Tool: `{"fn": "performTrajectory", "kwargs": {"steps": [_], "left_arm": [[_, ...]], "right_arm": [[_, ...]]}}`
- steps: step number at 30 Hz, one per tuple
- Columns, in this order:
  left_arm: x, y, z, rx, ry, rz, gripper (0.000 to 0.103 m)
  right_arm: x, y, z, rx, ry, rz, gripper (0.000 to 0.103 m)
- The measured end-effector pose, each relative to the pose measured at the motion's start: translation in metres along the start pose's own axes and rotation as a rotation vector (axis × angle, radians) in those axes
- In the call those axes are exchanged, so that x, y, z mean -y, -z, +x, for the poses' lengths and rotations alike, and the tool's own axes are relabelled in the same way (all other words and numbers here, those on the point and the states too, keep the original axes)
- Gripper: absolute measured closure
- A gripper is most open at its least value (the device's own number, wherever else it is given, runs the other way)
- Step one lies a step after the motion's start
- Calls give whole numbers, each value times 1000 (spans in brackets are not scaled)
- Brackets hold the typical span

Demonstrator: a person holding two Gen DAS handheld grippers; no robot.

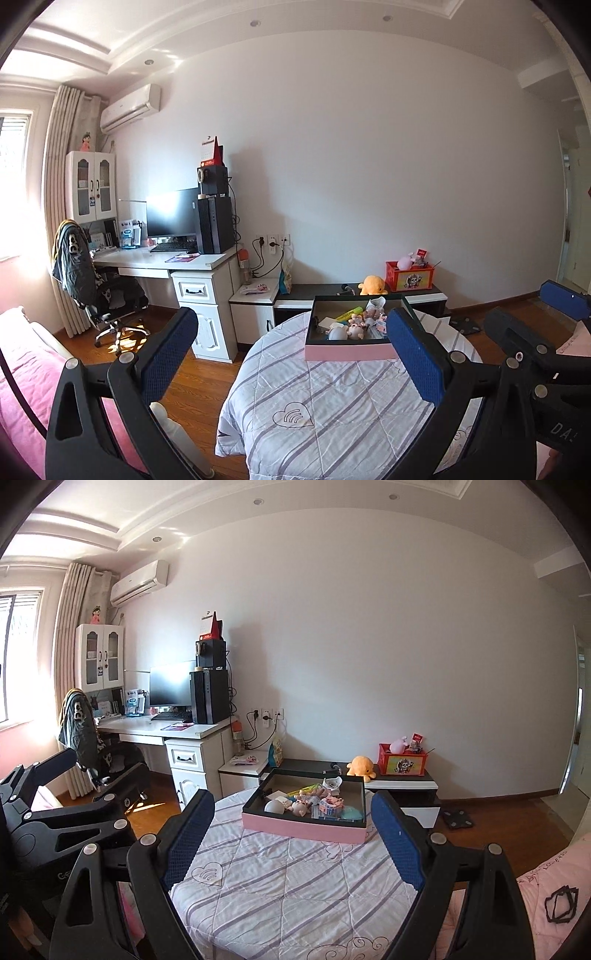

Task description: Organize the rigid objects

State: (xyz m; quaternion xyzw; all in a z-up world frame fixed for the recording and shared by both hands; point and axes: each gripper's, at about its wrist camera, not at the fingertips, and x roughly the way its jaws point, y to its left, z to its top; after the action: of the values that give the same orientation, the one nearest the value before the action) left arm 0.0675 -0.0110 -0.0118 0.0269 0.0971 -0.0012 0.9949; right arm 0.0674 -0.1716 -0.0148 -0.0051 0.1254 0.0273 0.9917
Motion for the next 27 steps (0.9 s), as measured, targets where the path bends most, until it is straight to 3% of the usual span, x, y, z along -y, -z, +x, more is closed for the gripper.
{"fn": "performTrajectory", "kwargs": {"steps": [13,27], "left_arm": [[-4,-11,-33,61,21,-7,0],[-7,-13,-44,76,20,-17,0]], "right_arm": [[-5,-10,-41,67,47,-21,15],[-6,-11,-50,95,52,-24,15]]}}
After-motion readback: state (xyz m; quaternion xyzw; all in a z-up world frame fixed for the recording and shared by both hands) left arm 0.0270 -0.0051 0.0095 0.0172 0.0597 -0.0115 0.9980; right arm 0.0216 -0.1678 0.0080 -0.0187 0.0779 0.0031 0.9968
